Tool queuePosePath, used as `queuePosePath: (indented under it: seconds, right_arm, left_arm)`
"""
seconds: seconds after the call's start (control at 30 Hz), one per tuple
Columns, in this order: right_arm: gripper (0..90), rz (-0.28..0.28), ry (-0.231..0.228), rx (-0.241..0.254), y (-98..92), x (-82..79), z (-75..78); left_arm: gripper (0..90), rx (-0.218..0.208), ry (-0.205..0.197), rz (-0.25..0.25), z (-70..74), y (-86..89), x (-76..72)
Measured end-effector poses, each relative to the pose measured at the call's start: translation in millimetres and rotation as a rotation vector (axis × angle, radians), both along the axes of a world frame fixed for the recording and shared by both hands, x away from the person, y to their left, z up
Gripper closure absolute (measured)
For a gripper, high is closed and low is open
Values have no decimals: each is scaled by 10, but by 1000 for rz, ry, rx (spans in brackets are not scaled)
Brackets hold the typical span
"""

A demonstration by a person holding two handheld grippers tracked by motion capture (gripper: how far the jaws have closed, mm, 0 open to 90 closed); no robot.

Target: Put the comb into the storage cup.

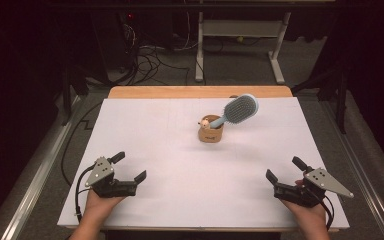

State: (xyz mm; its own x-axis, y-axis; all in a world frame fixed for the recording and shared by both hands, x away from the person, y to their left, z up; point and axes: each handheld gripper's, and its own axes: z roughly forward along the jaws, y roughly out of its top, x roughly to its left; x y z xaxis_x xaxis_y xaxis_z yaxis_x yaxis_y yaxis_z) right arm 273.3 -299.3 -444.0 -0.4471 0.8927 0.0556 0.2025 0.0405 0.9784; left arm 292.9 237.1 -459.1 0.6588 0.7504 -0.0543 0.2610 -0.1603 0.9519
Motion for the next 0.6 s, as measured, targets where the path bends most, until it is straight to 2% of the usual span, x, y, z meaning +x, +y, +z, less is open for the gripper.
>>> queuePosePath:
  seconds: [0.17, 0.23, 0.37, 0.6]
  right_arm:
    - [3, 20, 9, -23, 26, 49, -51]
    - [3, 20, 13, -19, 29, 53, -56]
    - [3, 15, -13, -19, 30, 24, -32]
    - [3, 17, -5, -19, 32, 39, -47]
  left_arm:
    - [5, -5, 1, -7, 0, -4, 10]
    - [5, -4, -3, -8, 9, 3, 4]
    - [5, -12, -6, -9, 18, 13, 0]
    - [5, -9, -9, -11, 24, 11, 2]
